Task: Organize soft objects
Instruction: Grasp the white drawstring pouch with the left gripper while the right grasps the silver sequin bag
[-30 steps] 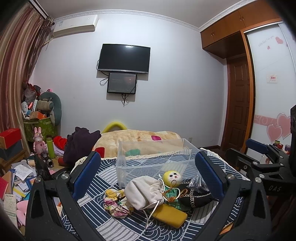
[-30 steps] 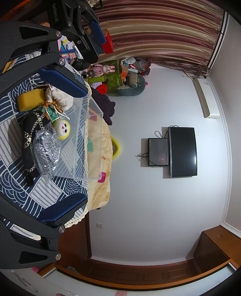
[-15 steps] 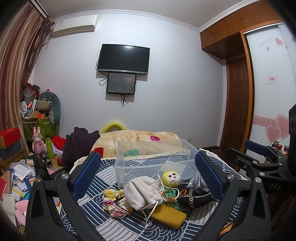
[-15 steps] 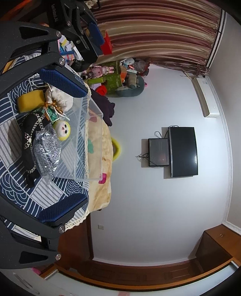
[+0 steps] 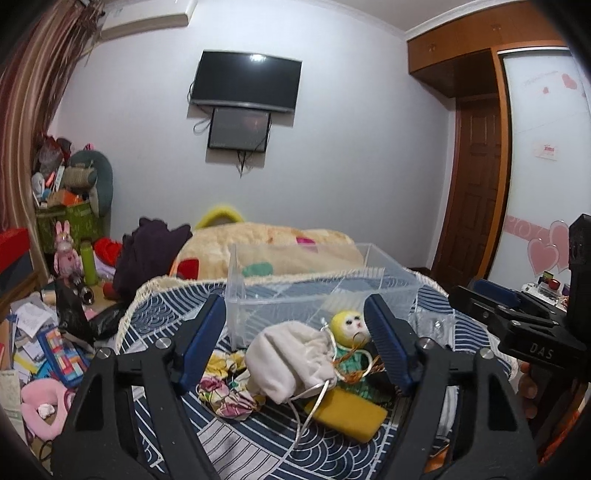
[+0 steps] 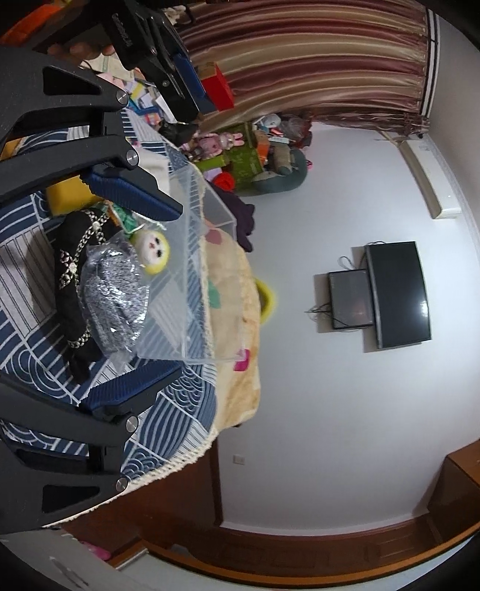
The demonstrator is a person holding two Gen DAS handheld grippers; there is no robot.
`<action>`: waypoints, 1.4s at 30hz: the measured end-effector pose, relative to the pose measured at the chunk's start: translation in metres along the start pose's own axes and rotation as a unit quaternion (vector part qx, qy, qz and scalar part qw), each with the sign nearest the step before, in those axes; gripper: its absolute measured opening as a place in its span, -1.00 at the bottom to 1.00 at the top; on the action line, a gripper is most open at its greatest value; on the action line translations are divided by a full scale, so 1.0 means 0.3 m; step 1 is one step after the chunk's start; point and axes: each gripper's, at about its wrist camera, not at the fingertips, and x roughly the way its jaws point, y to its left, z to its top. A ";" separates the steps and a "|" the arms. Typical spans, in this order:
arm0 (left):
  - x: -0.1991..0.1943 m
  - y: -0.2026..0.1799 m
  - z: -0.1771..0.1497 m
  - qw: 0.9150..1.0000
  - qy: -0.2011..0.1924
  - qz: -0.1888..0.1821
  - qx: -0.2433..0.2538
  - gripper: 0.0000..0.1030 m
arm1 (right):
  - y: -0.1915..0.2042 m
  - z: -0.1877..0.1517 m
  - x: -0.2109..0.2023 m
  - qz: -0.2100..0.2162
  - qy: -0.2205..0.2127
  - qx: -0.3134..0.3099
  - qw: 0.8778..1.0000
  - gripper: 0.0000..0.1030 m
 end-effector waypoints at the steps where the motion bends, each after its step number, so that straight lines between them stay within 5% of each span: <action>1: 0.018 0.008 -0.007 1.000 0.009 0.000 -0.005 0.50 | 0.001 -0.007 0.009 -0.002 0.005 -0.002 1.000 0.46; 6: 0.104 0.047 -0.041 0.998 0.046 0.020 -0.025 0.50 | -0.001 -0.037 0.059 -0.033 0.031 -0.012 0.999 0.47; 15: 0.221 0.047 -0.120 0.994 0.104 0.000 -0.037 0.50 | -0.015 -0.084 0.132 -0.034 0.076 -0.018 0.996 0.46; 17: 0.228 0.043 -0.130 0.994 0.107 -0.006 -0.037 0.50 | -0.019 -0.085 0.135 -0.032 0.078 -0.015 0.996 0.33; 22: 0.237 0.049 -0.138 0.992 0.115 -0.019 -0.041 0.22 | -0.022 -0.092 0.150 -0.020 0.093 -0.010 0.995 -0.04; 24: 0.242 0.058 -0.141 0.991 0.122 -0.029 -0.050 -0.04 | -0.023 -0.091 0.153 -0.015 0.095 -0.006 0.995 -0.29; 27: 0.257 0.065 -0.150 0.989 0.134 -0.028 -0.052 -0.46 | -0.027 -0.086 0.150 -0.009 0.098 0.001 0.995 -0.43; 33: 0.241 0.058 -0.141 0.990 0.129 -0.021 -0.043 -0.82 | -0.022 -0.069 0.121 -0.006 0.078 0.003 0.997 -0.57; 42: 0.130 0.073 -0.038 0.996 0.071 -0.026 -0.048 -0.91 | -0.021 -0.010 0.068 -0.009 0.047 0.000 0.999 -0.57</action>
